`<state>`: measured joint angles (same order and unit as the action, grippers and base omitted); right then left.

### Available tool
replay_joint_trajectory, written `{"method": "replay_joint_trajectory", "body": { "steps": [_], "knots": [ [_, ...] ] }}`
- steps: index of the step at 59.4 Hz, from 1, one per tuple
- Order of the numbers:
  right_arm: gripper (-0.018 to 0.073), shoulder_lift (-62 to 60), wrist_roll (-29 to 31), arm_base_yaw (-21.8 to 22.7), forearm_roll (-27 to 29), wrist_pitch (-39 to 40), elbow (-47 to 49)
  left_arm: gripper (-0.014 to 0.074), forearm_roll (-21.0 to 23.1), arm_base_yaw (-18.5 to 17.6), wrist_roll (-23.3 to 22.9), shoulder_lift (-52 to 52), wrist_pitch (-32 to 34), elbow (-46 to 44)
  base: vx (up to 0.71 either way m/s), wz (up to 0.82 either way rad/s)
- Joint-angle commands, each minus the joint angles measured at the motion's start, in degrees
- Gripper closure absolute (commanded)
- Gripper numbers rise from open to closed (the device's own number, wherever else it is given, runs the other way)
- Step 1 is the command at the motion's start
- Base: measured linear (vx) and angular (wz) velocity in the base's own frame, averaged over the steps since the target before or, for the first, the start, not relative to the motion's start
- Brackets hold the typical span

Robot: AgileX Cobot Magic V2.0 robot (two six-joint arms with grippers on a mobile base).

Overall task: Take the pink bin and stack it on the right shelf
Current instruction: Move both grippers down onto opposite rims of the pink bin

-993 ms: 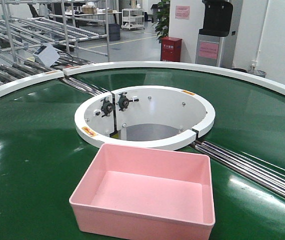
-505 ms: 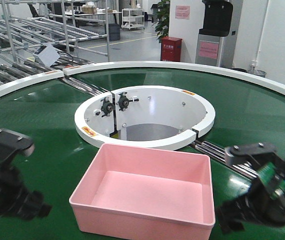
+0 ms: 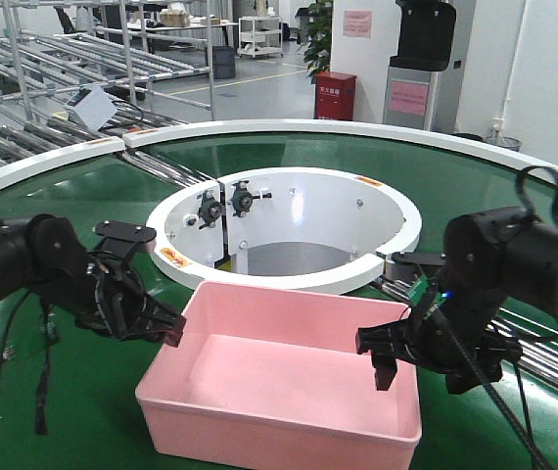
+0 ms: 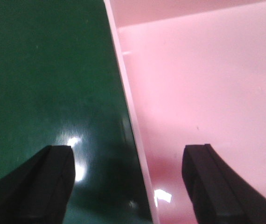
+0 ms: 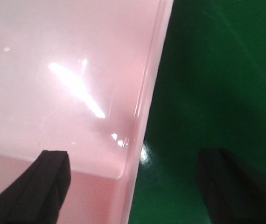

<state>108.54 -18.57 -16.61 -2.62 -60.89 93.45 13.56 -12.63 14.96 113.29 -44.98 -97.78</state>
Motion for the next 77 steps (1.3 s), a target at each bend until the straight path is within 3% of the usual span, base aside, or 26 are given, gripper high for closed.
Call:
{"method": "replay_joint_trajectory", "body": {
  "steps": [1, 10, 22, 26, 36, 42, 52, 60, 70, 77],
  "knots": [
    [-0.0025, -0.38, -3.00, 0.13, -2.68, 1.05, 3.92, 0.0009, 1.63, -0.53, 0.08, -0.26, 2.64, -5.23, 0.00, 0.00],
    [-0.0010, 3.64, -4.68, 0.13, -3.55, 1.74, 6.91, 0.0009, 3.42, -0.64, 0.09, 4.17, 2.34, -8.82, 0.00, 0.00],
    [0.0067, 8.17, -8.10, 0.13, -4.82, 1.64, 10.21, 0.0009, 2.28, -2.39, 0.05, 7.31, 2.84, -10.47, 0.00, 0.00],
    [0.0099, 9.03, -8.49, 0.13, -4.82, 1.69, 10.36, 0.0011, 0.29, -2.82, -1.66, 7.87, 2.85, -10.47, 0.00, 0.00],
    [0.0181, 10.05, -10.68, -0.04, -4.82, 1.80, 10.36, 0.0011, -7.55, -3.94, -11.62, 8.48, 3.39, -10.47, 0.00, 0.00],
    [0.0233, 10.24, -10.88, -0.04, -4.69, 1.82, 10.29, 0.0036, -10.19, -4.40, -12.31, 8.47, 3.38, -10.47, 0.00, 0.00],
    [0.0379, 10.24, -12.75, -0.04, -5.20, 1.88, 10.29, 0.0163, -10.63, -4.53, -12.97, 8.47, 3.43, -10.47, 0.00, 0.00],
    [0.0498, 10.24, -13.44, -0.04, -5.49, 2.09, 10.29, 0.0314, -10.63, -4.53, -13.86, 8.47, 3.38, -10.47, 0.00, 0.00],
    [0.0573, 10.24, -13.44, -0.04, -4.60, 1.64, 10.29, 0.0462, -10.63, -4.53, -13.81, 8.47, 3.38, -10.47, 0.00, 0.00],
    [0.0573, 9.68, -13.15, -0.04, -4.42, 1.09, 10.45, 0.0529, -10.62, -4.53, -14.59, 8.06, 1.80, -10.47, 0.00, 0.00]
  ]
}}
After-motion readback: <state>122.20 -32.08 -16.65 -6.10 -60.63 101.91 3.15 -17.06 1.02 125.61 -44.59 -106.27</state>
